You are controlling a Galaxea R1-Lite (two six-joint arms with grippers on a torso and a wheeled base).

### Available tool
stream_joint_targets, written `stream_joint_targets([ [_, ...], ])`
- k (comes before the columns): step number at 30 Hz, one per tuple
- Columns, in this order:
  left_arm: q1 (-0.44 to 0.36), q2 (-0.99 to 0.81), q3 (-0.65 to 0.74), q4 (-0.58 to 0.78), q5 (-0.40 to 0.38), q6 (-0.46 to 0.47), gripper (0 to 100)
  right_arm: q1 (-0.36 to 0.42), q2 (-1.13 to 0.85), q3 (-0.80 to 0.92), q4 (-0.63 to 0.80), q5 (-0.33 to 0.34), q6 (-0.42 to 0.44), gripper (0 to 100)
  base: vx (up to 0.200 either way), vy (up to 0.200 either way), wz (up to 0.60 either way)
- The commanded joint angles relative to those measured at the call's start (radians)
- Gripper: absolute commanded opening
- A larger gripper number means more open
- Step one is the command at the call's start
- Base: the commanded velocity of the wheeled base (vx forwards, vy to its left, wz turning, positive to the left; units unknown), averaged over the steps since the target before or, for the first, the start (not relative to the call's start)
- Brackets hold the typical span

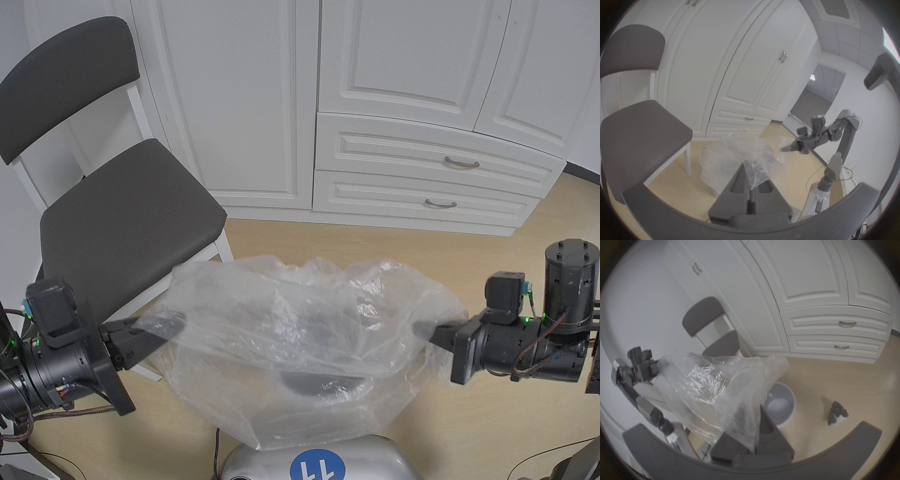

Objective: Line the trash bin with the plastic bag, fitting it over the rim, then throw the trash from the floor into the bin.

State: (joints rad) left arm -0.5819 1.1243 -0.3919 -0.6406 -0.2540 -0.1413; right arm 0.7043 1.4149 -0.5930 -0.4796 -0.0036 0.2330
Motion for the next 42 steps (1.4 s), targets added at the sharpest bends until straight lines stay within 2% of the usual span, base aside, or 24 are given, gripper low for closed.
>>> stream_joint_targets([
  [1,-0.001,0.078,-0.030,0.197,-0.008,0.055,0,-0.011,-0.209,-0.087,0.335,-0.007,-0.104,0,0.000,0.000,0.00],
  [3,-0.001,0.092,-0.035,0.205,-0.007,0.055,0,-0.012,-0.211,-0.087,0.348,-0.016,-0.107,0,0.000,0.000,0.00],
  [9,0.033,0.140,-0.047,0.208,-0.002,0.052,0,-0.012,-0.232,-0.100,0.443,-0.167,-0.176,0,0.000,0.000,0.00],
  [15,0.071,0.144,-0.050,0.208,-0.001,0.055,0,-0.011,-0.238,-0.088,0.472,-0.210,-0.222,0,0.000,0.000,0.00],
  [21,0.090,0.143,-0.058,0.207,-0.002,0.058,0,-0.006,-0.232,-0.084,0.490,-0.219,-0.230,0,0.000,0.000,0.00],
  [34,0.146,0.154,-0.058,0.208,-0.001,0.086,0,-0.022,-0.235,-0.039,0.493,-0.220,-0.314,0,0.000,0.000,0.00],
  [42,0.218,0.154,-0.056,0.208,-0.001,0.121,0,-0.080,-0.254,-0.014,0.507,-0.237,-0.394,0,0.000,0.000,0.00],
])
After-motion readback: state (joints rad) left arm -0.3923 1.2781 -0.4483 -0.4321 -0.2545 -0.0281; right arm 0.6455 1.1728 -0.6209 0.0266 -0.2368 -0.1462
